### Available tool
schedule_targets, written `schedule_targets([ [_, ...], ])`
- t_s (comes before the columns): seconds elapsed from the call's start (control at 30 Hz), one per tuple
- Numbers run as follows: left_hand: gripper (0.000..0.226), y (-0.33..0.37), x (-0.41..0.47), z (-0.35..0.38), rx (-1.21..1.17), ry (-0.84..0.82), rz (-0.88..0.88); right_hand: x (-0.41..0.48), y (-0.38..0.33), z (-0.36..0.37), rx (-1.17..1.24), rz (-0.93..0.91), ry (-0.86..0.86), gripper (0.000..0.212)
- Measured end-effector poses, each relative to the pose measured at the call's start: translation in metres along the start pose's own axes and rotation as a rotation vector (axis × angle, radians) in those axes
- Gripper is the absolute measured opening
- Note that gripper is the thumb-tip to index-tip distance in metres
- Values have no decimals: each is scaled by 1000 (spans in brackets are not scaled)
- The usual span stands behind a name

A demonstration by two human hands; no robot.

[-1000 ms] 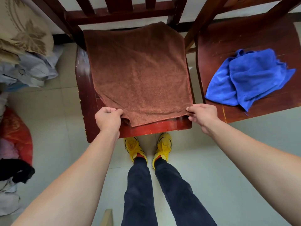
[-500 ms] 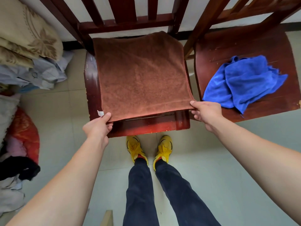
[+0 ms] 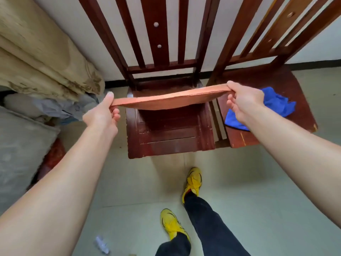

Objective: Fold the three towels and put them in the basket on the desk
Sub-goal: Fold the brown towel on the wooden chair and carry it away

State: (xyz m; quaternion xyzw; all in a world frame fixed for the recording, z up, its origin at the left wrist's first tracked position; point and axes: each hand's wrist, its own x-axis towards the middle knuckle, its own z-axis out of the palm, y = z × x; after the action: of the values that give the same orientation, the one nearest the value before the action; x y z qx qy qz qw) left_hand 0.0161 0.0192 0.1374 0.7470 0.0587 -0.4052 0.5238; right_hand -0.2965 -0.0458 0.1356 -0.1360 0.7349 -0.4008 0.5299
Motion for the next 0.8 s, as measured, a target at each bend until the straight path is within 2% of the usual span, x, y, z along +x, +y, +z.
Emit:
schedule_targets([
  [0.2,25,56,-11,-13,-17,-216,30,-45,-42,2,121,-110,-10,14],
  [0.33,23,72,-1,-15,-29,-290,-7,-63,-57,7,177,-120,8,30],
  [0.43,18,77,3,-12,-12,-279,-31,-67,-64,16,170,-99,42,28],
  [0.63,29,84,19,5,61,-227,-39,-54,-76,32,161,-78,53,23],
  [0.8,29,91,28,22,105,-203,-45,-42,-85,38,141,-101,74,23],
])
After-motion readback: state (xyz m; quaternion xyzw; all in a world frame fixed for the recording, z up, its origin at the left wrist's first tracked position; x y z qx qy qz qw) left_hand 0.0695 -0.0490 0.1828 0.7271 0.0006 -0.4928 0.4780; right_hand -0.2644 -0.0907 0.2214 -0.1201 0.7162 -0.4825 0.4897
